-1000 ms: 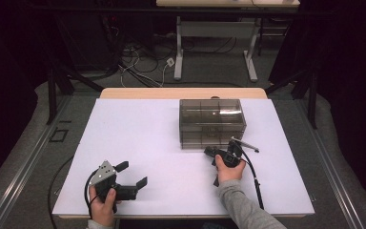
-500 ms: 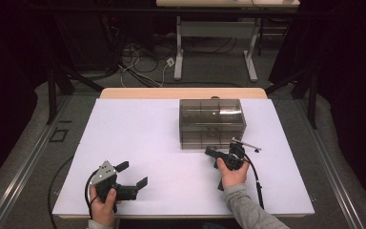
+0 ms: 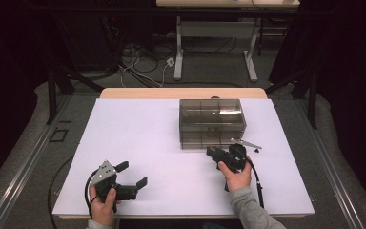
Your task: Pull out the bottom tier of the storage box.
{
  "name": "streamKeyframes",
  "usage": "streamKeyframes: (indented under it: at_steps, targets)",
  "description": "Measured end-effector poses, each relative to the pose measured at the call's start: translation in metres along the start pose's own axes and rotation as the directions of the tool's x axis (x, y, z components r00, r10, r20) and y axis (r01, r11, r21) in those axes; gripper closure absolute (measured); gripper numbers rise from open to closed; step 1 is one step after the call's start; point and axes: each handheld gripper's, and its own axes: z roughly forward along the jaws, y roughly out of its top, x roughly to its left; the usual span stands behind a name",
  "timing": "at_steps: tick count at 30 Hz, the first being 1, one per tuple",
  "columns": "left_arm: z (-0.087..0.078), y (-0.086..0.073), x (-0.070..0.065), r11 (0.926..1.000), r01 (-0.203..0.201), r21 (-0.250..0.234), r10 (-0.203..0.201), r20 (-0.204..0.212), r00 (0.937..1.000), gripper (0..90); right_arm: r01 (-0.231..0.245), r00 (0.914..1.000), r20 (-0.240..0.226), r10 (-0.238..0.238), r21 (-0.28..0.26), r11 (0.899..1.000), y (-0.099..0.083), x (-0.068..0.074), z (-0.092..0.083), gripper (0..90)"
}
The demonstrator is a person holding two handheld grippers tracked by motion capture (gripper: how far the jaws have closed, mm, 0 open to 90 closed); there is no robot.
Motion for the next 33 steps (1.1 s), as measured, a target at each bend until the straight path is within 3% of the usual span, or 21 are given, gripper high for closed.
streamKeyframes:
  at_steps: [3, 11, 16, 20, 27, 29, 32, 33]
  targets:
    - [0.000, 0.000, 0.000, 0.9999, -0.013, 0.010, 0.013, -0.004, 0.9999, 0.4, 0.080, 0.9968, -0.002, -0.080, 0.028, 0.996, 0.003, 0.002, -0.001, 42.3]
    - [0.000, 0.000, 0.001, 1.0000, 0.002, 0.002, -0.002, -0.001, 1.0000, 0.4, 0.147, 0.9891, 0.001, -0.147, 0.024, 0.989, 0.016, 0.008, -0.013, 38.8]
    - [0.000, 0.000, 0.002, 0.9999, -0.006, 0.009, 0.006, -0.002, 1.0000, 0.4, 0.249, 0.9653, 0.070, -0.252, 0.050, 0.967, 0.023, 0.008, -0.015, 32.3]
    - [0.002, 0.000, 0.002, 1.0000, 0.006, 0.003, -0.006, 0.003, 1.0000, 0.4, 0.248, 0.9665, 0.050, -0.252, 0.074, 0.966, 0.029, 0.005, -0.018, 29.6]
    - [0.003, 0.000, 0.001, 0.9997, -0.017, 0.019, 0.017, -0.004, 0.9999, 0.4, 0.274, 0.9591, 0.043, -0.280, 0.108, 0.956, 0.034, -0.001, -0.021, 19.1]
    - [0.003, 0.001, 0.001, 0.9993, -0.022, 0.029, 0.023, -0.009, 0.9997, 0.3, 0.289, 0.9543, 0.047, -0.295, 0.114, 0.951, 0.035, 0.000, -0.022, 16.1]
    - [0.004, 0.002, -0.001, 0.9990, -0.036, 0.026, 0.036, -0.011, 0.9993, 0.4, 0.333, 0.9360, 0.080, -0.343, 0.112, 0.936, 0.035, 0.000, -0.025, 15.2]
    - [0.004, 0.003, -0.001, 0.9989, -0.041, 0.024, 0.041, -0.012, 0.9991, 0.3, 0.334, 0.9357, 0.080, -0.343, 0.111, 0.936, 0.035, 0.000, -0.026, 15.1]
